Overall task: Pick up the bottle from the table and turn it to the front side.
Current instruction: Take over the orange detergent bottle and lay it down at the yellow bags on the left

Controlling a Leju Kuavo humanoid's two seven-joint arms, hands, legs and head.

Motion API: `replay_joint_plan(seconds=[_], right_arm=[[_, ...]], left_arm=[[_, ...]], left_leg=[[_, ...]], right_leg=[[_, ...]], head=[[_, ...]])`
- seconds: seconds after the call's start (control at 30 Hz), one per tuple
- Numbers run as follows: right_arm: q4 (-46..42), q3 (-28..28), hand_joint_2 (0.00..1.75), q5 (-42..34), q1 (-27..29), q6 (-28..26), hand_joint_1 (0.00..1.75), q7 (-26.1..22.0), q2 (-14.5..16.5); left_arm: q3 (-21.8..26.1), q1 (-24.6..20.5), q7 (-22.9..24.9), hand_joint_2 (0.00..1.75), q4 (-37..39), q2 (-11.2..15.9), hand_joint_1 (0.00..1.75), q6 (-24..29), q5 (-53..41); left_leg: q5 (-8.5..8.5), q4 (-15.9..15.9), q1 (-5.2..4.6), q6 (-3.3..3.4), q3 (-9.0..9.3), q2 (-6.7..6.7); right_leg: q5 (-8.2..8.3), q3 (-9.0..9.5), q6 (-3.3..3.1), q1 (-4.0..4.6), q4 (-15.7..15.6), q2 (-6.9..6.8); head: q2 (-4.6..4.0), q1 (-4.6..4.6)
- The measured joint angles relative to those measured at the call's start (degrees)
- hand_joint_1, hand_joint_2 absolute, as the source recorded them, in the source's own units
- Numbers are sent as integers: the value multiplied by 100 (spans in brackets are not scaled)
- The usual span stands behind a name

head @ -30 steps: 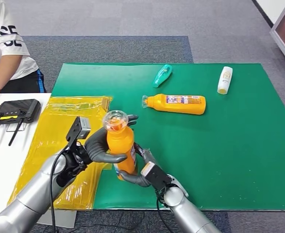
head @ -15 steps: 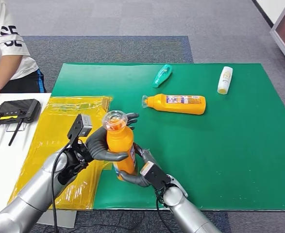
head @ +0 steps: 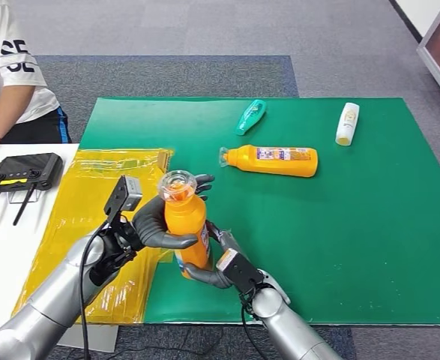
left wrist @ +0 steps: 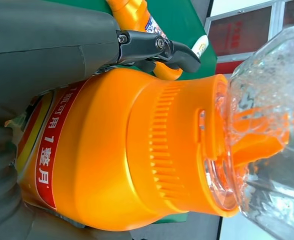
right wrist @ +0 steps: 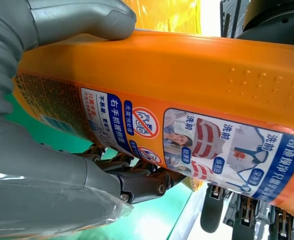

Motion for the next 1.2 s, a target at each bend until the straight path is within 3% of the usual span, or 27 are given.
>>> replay_joint_plan(seconds=[0.07, 1.13, 1.17, 1.2], right_arm=[[1, -1, 175, 0, 0, -4, 175, 1, 0], [7, -7, 175, -10, 0, -19, 175, 2, 0], [7, -7, 175, -10, 0, -19, 173, 2, 0], [7, -7, 175, -11, 0, -19, 129, 2, 0]], left_arm=[[0, -1, 0, 175, 10, -6, 175, -1, 1], [0, -7, -11, 175, 54, -46, 175, 79, 19], [1, -6, -13, 175, 54, -46, 175, 79, 19], [2, -4, -16, 175, 54, -46, 175, 80, 19]], left_leg=[[0, 0, 0, 0, 0, 0], [0, 0, 0, 0, -1, 0], [0, 0, 0, 0, -1, 0], [0, 0, 0, 0, -1, 0]], right_leg=[[0, 0, 0, 0, 0, 0], [0, 0, 0, 0, 0, 0], [0, 0, 0, 0, 0, 0], [0, 0, 0, 0, 0, 0]], head=[[0, 0], [0, 0], [0, 0], [0, 0]])
